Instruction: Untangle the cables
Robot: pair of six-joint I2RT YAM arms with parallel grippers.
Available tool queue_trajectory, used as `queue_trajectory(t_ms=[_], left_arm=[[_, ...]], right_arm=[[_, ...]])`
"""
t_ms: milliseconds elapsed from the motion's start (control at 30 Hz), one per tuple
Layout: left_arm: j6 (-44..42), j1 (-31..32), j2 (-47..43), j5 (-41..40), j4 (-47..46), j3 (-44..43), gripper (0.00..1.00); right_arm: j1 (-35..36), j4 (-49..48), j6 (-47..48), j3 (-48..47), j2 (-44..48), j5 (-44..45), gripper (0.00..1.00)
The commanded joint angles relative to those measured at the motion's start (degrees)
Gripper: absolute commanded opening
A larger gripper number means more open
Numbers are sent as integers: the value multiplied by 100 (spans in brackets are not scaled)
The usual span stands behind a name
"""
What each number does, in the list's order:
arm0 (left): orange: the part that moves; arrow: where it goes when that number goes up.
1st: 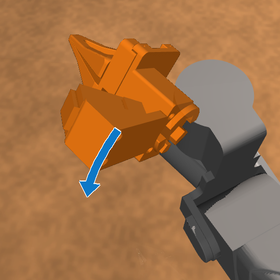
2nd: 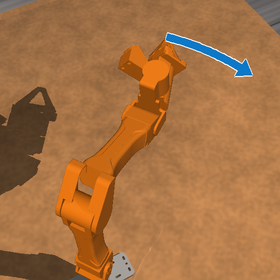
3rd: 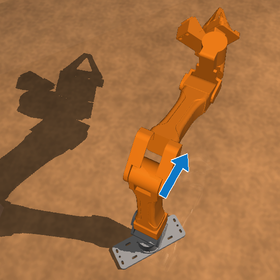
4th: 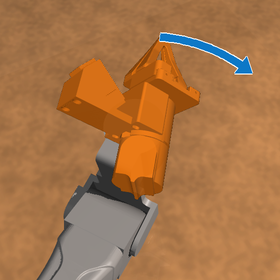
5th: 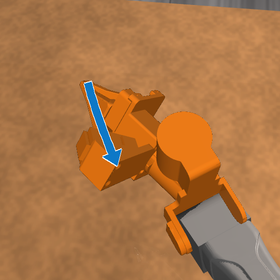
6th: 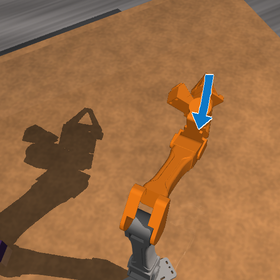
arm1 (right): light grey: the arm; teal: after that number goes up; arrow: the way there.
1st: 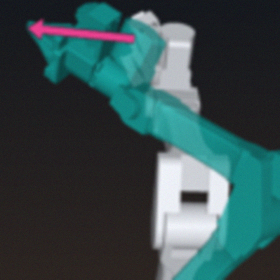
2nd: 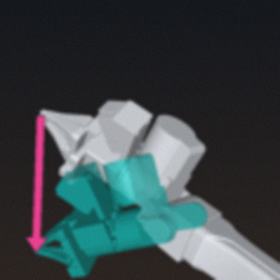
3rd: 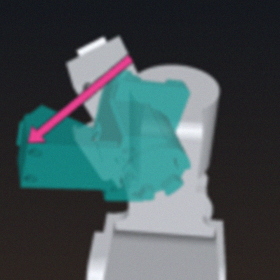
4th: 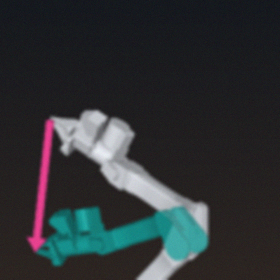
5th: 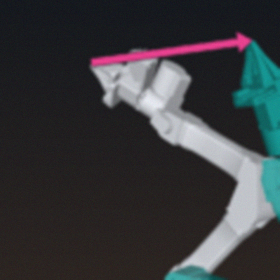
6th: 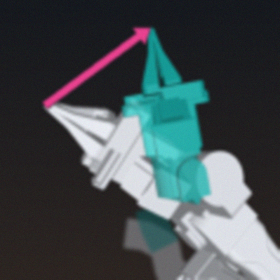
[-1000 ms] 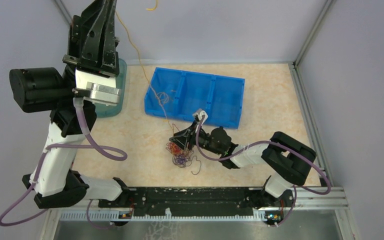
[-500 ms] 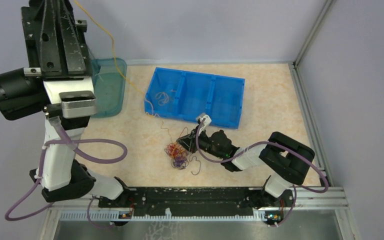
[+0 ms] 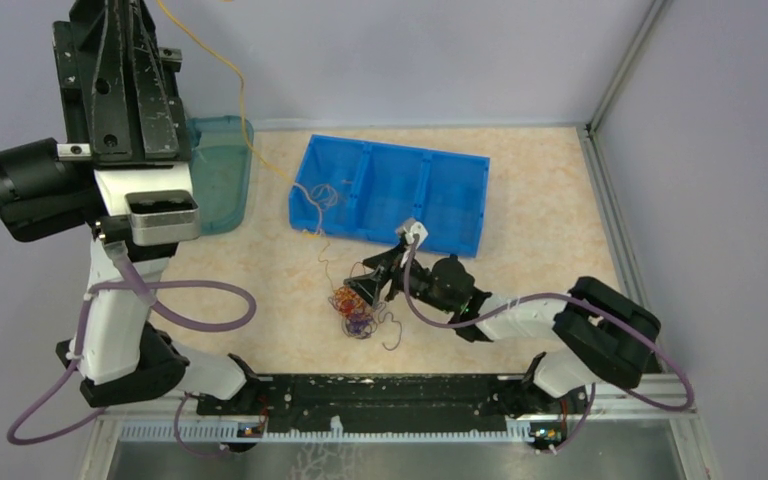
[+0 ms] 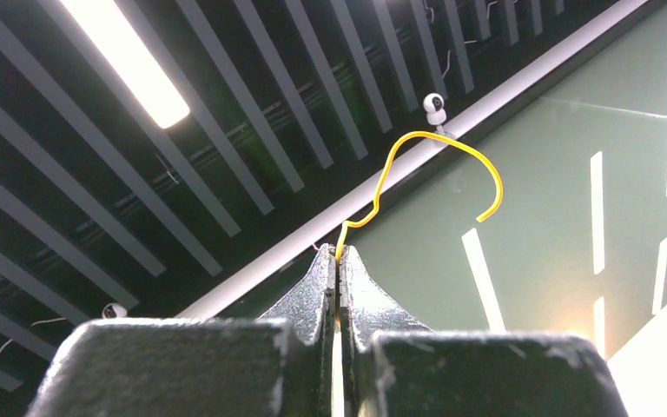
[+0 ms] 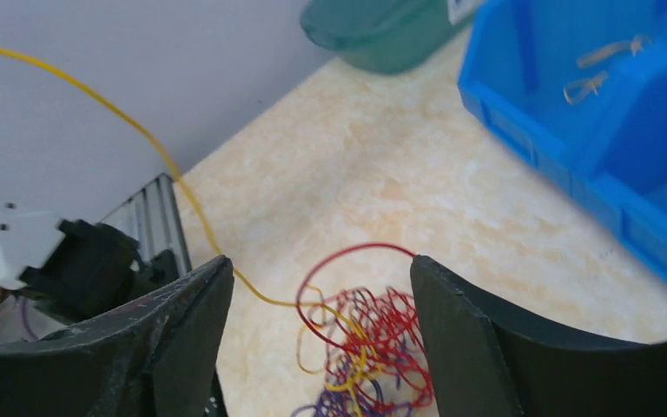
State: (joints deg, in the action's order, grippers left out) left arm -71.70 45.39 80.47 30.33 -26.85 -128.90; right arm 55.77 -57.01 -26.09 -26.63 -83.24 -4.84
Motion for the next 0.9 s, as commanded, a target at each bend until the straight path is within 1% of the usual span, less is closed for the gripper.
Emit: queue_trajectory(t_ms=[0,133,300,400,633,800,833,867], left_arm=[[73,26,-244,139,-40,269,0],[133,30,-294,128,-39,423,0],[134,29,-286,98,27,437,0],[114,23,-276,101,57,444,0],[86,26,-260,134,104,361,0],[69,31,-275,141,160,327,0],[68,30,-283,141,162,328,0],[64,29,-291,143,163,328,0]], right_arm=[[75,84,611,-697,672,-832,77],[79,320,745,-1132,830,-1508,77],[79,194,595,-1494,731,-2297,75],[83,193,539,-1640,565,-2478,72],[98,687,851,-1994,-6,-2127,60],[117,803,1001,-2258,-498,-1910,58],[118,861,1034,-2317,-565,-1783,56],[118,953,1086,-2377,-629,-1668,51]])
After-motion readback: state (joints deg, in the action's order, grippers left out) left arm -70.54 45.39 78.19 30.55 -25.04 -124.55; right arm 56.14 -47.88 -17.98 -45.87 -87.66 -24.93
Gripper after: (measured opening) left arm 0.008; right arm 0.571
